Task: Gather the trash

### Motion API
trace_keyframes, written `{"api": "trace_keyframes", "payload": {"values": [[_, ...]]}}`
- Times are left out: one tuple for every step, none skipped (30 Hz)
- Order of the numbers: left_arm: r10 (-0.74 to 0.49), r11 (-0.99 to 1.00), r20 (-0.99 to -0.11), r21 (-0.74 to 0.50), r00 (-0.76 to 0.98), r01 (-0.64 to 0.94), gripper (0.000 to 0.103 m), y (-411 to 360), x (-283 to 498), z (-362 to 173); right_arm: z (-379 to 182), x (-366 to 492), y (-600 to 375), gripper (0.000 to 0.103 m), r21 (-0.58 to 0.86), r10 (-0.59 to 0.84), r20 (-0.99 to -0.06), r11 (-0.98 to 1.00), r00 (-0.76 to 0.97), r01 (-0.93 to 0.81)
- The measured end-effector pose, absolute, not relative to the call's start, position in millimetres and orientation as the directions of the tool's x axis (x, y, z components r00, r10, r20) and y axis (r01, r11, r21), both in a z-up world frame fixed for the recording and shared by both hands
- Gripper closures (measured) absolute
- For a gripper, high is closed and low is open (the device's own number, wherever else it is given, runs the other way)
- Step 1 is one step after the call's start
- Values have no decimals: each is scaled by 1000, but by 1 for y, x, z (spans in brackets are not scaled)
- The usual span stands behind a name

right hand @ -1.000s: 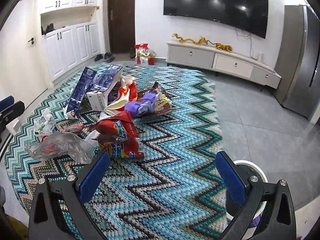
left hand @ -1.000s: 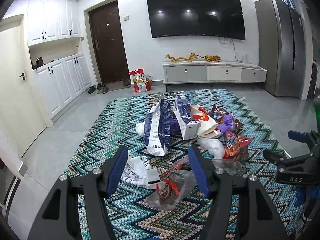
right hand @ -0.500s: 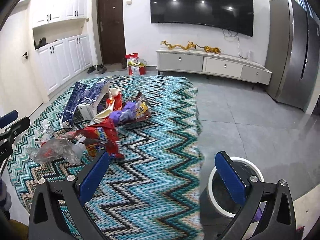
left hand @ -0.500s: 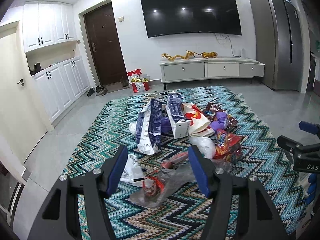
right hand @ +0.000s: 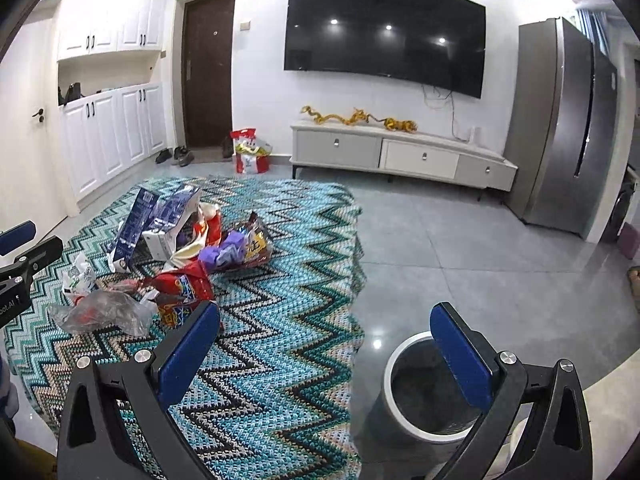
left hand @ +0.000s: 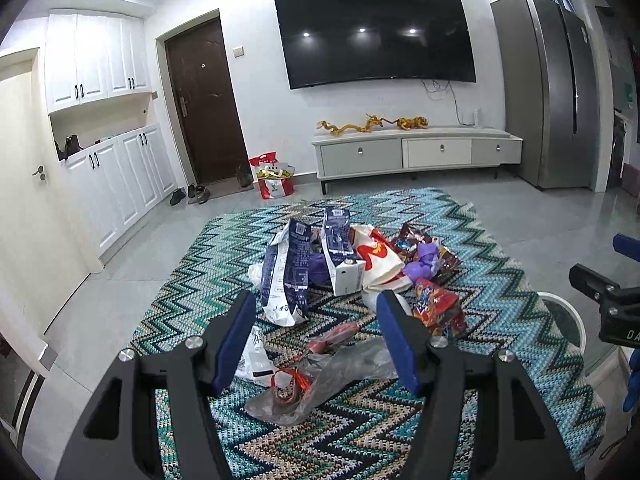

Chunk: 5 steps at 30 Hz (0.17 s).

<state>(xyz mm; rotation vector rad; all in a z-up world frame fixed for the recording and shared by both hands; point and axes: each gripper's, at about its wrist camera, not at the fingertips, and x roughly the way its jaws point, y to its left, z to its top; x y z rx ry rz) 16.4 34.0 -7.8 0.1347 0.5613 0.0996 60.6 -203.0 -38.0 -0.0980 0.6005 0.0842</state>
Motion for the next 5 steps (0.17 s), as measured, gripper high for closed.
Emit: {"api": "trace_keyframes", "payload": {"values": [[128,987,-520,151,844,-57,42,34,16,-6,-36,60,-203,0,-69,48,-564,992,824,-105],[125,987,-520,149,845,-55,42,34,16,-6,-35,59,-203,0,-71,46,-562,992,826,-104],[121,988,-521,146,845,-51,42,35,16,-5,-34,58,-203,0,-73,45,-560,992,827,-104],[118,988,-522,144,845,-49,42,35,15,-5,-33,57,-202,0,-77,43,-556,992,830,-103],[116,989,-522,142,845,-47,42,35,15,-5,-32,56,-202,0,-78,43,-554,992,831,-103]]}}
